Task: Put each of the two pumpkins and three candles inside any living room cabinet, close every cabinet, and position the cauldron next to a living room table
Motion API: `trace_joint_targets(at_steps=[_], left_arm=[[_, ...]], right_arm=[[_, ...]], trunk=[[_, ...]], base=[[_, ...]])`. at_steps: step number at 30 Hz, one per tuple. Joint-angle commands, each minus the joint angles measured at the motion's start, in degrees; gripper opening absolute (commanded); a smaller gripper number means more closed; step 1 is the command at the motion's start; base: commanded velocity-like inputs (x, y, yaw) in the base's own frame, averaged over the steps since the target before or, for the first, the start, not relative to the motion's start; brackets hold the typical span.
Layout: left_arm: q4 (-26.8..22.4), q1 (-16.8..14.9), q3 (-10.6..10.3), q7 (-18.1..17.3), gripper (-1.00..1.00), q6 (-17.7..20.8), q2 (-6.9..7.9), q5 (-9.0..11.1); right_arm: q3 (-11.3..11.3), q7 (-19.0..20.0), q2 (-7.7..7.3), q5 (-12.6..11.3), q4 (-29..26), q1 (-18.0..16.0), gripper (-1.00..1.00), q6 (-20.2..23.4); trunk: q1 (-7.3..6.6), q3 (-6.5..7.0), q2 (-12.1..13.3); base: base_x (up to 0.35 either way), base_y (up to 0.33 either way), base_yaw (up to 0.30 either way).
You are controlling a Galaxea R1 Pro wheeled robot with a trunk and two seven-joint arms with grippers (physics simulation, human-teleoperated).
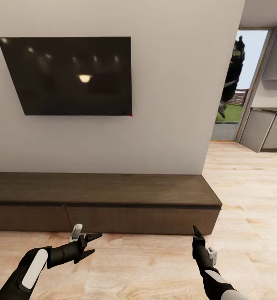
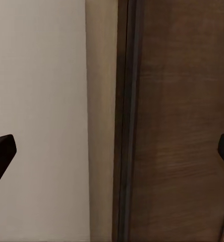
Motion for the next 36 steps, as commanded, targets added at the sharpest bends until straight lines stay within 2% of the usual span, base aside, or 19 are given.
trace_joint_targets(at_steps=[1,36], left_arm=[[0.0,0.0,0.01,0.0,1.0,0.01,0.0,0.04],[0.0,0.01,-0.04,-0.01,1.0,0.01,0.1,-0.04]], right_arm=[[0.01,0.0,0.0,0.0,0.0,0.0,1.0,0.01],[0.11,0.71,-0.02,0.0,0.0,0.0,1.0,0.11]], trunk=[[0.23,-0.18,-0.42],[7.91,-6.47,-14.45]], base=[[0.0,0.0,0.0],[0.0,0.0,0.0]])
